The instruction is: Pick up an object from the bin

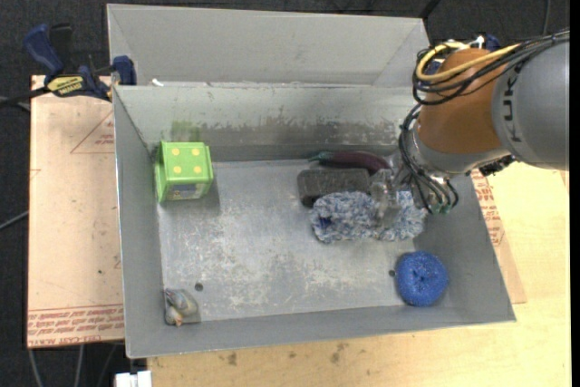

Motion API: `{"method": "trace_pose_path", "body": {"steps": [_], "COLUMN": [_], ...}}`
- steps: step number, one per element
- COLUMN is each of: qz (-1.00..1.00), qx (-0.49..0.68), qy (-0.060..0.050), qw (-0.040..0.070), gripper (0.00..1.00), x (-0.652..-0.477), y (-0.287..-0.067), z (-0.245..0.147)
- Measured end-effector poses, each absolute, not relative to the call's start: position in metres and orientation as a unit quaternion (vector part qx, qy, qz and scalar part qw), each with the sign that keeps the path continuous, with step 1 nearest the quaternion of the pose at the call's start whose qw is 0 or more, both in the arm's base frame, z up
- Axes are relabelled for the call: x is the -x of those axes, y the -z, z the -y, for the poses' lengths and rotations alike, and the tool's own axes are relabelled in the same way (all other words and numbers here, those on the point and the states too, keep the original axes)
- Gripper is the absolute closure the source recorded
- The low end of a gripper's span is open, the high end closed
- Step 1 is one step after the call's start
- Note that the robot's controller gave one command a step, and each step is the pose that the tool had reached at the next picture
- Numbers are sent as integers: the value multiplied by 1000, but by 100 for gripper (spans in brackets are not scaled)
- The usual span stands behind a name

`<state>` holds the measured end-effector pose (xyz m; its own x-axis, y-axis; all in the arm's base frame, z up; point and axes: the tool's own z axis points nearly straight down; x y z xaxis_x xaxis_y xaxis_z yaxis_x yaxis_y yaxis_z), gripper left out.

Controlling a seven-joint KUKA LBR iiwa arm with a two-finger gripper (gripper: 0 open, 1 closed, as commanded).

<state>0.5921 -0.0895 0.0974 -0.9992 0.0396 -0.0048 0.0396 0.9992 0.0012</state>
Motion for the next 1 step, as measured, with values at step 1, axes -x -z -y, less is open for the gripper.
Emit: {"method": "trace_pose_path", "body": {"steps": [1], "qz": [-1000], "qx": [-20], "qy": [0], "qw": [3], "gripper": [100], "x": [-593], "y": [-116], "z": [90]}}
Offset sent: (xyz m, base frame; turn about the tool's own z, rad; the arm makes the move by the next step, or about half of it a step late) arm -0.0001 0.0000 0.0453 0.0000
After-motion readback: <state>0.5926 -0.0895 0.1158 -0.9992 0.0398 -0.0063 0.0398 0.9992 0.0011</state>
